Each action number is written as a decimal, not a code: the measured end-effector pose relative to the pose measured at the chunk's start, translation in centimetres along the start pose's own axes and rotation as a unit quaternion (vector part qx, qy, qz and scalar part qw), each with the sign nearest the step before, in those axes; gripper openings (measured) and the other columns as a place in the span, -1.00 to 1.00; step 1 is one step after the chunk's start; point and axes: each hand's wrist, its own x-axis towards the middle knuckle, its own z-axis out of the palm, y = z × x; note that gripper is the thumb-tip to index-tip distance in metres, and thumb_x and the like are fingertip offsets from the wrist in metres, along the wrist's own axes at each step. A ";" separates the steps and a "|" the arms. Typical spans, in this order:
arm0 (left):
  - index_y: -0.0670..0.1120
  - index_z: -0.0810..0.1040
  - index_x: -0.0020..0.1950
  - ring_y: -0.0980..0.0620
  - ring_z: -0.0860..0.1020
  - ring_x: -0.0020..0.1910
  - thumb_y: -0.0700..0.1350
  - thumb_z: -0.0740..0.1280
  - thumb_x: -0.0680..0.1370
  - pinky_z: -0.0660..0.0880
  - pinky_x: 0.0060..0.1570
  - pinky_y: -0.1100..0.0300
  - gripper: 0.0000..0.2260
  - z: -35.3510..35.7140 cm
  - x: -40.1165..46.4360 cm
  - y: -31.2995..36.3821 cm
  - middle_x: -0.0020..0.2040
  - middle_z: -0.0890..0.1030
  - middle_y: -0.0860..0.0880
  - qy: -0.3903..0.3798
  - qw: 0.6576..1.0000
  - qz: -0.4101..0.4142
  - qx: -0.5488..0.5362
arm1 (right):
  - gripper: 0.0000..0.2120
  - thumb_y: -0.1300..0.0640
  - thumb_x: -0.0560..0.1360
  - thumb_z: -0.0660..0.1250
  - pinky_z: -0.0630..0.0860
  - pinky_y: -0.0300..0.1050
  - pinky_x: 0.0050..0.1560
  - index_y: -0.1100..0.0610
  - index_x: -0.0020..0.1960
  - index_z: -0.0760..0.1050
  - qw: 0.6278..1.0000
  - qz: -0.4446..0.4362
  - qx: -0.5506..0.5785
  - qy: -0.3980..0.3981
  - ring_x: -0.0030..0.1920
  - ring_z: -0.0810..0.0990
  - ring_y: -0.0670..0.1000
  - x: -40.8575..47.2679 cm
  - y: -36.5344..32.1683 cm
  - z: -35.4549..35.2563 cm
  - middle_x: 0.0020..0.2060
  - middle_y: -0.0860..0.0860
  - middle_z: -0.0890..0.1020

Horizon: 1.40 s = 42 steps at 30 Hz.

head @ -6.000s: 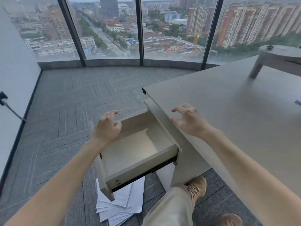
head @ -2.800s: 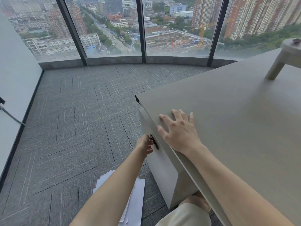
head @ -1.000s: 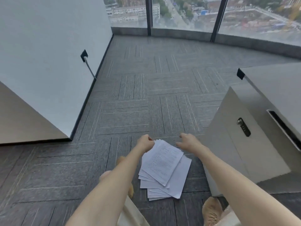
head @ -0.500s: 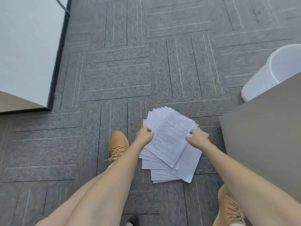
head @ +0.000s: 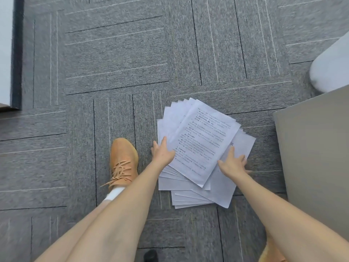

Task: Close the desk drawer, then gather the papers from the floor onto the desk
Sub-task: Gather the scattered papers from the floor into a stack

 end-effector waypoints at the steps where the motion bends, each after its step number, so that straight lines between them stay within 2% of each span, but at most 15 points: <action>1: 0.12 -0.03 0.59 -0.25 -0.15 0.57 -0.05 0.23 0.53 0.05 0.49 -0.16 -0.31 0.4 0.3 -0.1 0.60 -0.23 -0.16 -0.003 1.000 -0.002 0.007 | -0.22 -0.14 0.58 0.16 -0.10 0.47 0.47 -0.02 0.59 -0.26 1.000 -0.003 0.000 0.006 0.57 -0.20 0.35 0.2 0.0 0.5 0.55 0.38 -0.17; 4: 0.10 -0.14 0.59 -0.28 -0.31 0.54 -0.03 0.25 0.51 -0.03 0.50 -0.19 -0.24 2.1 0.6 -0.7 0.58 -0.34 -0.16 -0.004 0.999 0.009 0.048 | -0.14 -0.17 0.57 0.15 -0.16 0.41 0.50 0.07 0.59 -0.32 1.000 -0.009 -0.001 0.026 0.57 -0.24 0.36 0.5 -0.2 1.8 0.56 0.37 -0.21; 8: 0.01 -0.15 0.60 -0.26 -0.29 0.55 0.05 0.27 0.49 -0.02 0.51 -0.15 -0.19 4.2 -0.5 -1.2 0.59 -0.29 -0.16 0.018 0.996 0.041 0.083 | -0.12 -0.18 0.56 0.15 -0.21 0.38 0.49 0.12 0.60 -0.32 0.994 -0.079 -0.025 0.068 0.60 -0.16 0.27 0.4 -1.5 2.5 0.61 0.22 -0.10; 11: -0.11 -0.05 0.60 -0.19 -0.11 0.59 0.07 0.26 0.47 0.01 0.53 -0.06 -0.20 5.1 -1.1 -1.5 0.62 -0.09 -0.12 0.040 0.997 0.037 0.061 | -0.17 -0.14 0.57 0.16 -0.10 0.37 0.51 0.12 0.62 -0.23 0.989 -0.130 -0.006 0.070 0.61 -0.07 0.22 0.6 -2.0 2.3 0.62 0.15 0.00; 13: -0.12 0.21 0.51 -0.19 0.18 0.52 0.03 0.24 0.42 0.21 0.47 -0.09 -0.32 5.0 -1.4 -1.5 0.55 0.22 -0.14 0.081 0.996 0.035 -0.007 | -0.23 -0.08 0.58 0.19 0.02 0.32 0.53 0.11 0.62 -0.13 0.984 -0.147 0.029 0.095 0.60 -0.01 0.19 0.7 -1.7 2.1 0.62 0.15 0.05; 15: -0.13 0.33 0.42 -0.18 0.36 0.39 -0.01 0.24 0.41 0.34 0.35 -0.07 -0.43 4.7 -1.4 -1.5 0.40 0.40 -0.14 0.123 0.989 0.030 -0.074 | -0.28 -0.04 0.58 0.19 -0.02 0.29 0.55 0.12 0.61 -0.07 0.982 -0.119 0.036 0.141 0.60 -0.03 0.21 0.8 -1.1 1.8 0.61 0.21 0.01; 17: -0.15 0.24 0.50 -0.19 0.31 0.42 -0.04 0.27 0.46 0.31 0.38 -0.06 -0.38 4.4 -1.1 -1.5 0.45 0.32 -0.17 0.125 0.987 -0.004 -0.101 | -0.24 -0.05 0.59 0.18 -0.10 0.32 0.54 0.16 0.62 -0.13 0.990 -0.056 0.035 0.124 0.60 -0.12 0.27 0.8 -0.5 1.5 0.60 0.28 -0.10; 19: -0.13 0.25 0.49 -0.18 0.29 0.42 -0.03 0.27 0.45 0.29 0.38 -0.05 -0.38 4.7 -0.9 -1.4 0.46 0.28 -0.18 0.115 0.989 -0.019 -0.096 | -0.17 -0.10 0.58 0.18 -0.14 0.32 0.54 0.21 0.61 -0.21 0.996 -0.031 0.021 0.076 0.59 -0.17 0.30 0.8 0.1 1.7 0.59 0.29 -0.17; 24: -0.07 0.30 0.44 -0.18 0.28 0.35 0.03 0.31 0.42 0.31 0.31 -0.01 -0.40 7.1 -2.3 -0.1 0.40 0.28 -0.13 0.101 0.993 -0.007 -0.063 | -0.12 -0.17 0.57 0.17 -0.14 0.20 0.57 0.25 0.60 -0.24 0.994 -0.095 -0.009 0.052 0.58 -0.16 0.32 0.0 -0.1 3.5 0.58 0.31 -0.18; 26: -0.05 0.33 0.41 -0.18 0.37 0.32 -0.01 0.33 0.38 0.38 0.29 -0.03 -0.41 7.5 -2.7 -0.1 0.35 0.37 -0.13 0.120 0.985 -0.004 -0.124 | -0.15 -0.13 0.56 0.21 -0.07 0.17 0.58 0.23 0.61 -0.16 0.992 -0.104 0.018 0.069 0.59 -0.08 0.29 -0.4 -0.2 3.7 0.60 0.28 -0.09; 29: -0.09 0.25 0.47 -0.19 0.40 0.38 -0.08 0.33 0.37 0.39 0.33 -0.11 -0.33 6.9 -2.3 -0.7 0.39 0.42 -0.15 0.152 0.953 -0.068 -0.252 | -0.26 0.00 0.53 0.30 0.23 0.14 0.50 0.22 0.58 0.07 0.980 -0.074 0.126 0.138 0.52 0.24 0.24 -0.7 0.1 2.9 0.54 0.21 0.24; 32: -0.16 0.32 0.40 -0.20 0.44 0.30 -0.09 0.37 0.41 0.44 0.25 -0.07 -0.41 6.1 -1.8 -1.1 0.36 0.39 -0.18 0.141 0.953 -0.131 -0.234 | -0.33 0.02 0.53 0.33 0.40 0.15 0.30 0.27 0.52 0.20 0.975 -0.001 0.152 0.164 0.37 0.39 0.27 -0.5 0.7 2.3 0.42 0.26 0.37; 36: -0.10 0.37 0.14 -0.11 0.49 -0.02 -0.11 0.38 0.41 0.47 -0.04 0.08 -0.65 5.7 -1.4 -0.9 0.16 0.49 -0.12 0.109 0.963 -0.131 -0.209 | -0.40 -0.02 0.53 0.33 0.43 0.13 0.24 0.26 0.44 0.29 0.985 0.020 0.109 0.129 0.26 0.45 0.28 0.0 1.1 2.7 0.31 0.26 0.39; 38: -0.08 0.33 0.13 -0.12 0.52 0.00 -0.12 0.36 0.43 0.49 -0.01 0.07 -0.67 6.1 -1.4 -0.7 0.14 0.54 -0.13 0.090 0.961 -0.129 -0.228 | -0.38 0.00 0.53 0.33 0.40 0.14 0.28 0.25 0.48 0.24 0.987 0.020 0.105 0.123 0.30 0.44 0.27 0.2 1.0 2.9 0.33 0.26 0.40; 42: -0.13 0.33 0.29 -0.18 0.51 0.18 -0.13 0.33 0.43 0.50 0.16 -0.03 -0.55 6.8 -1.3 -0.3 0.25 0.53 -0.15 0.062 0.961 -0.128 -0.238 | -0.37 0.06 0.54 0.33 0.36 0.18 0.34 0.24 0.51 0.20 0.984 0.023 0.132 0.119 0.36 0.42 0.26 0.6 1.3 2.6 0.38 0.25 0.40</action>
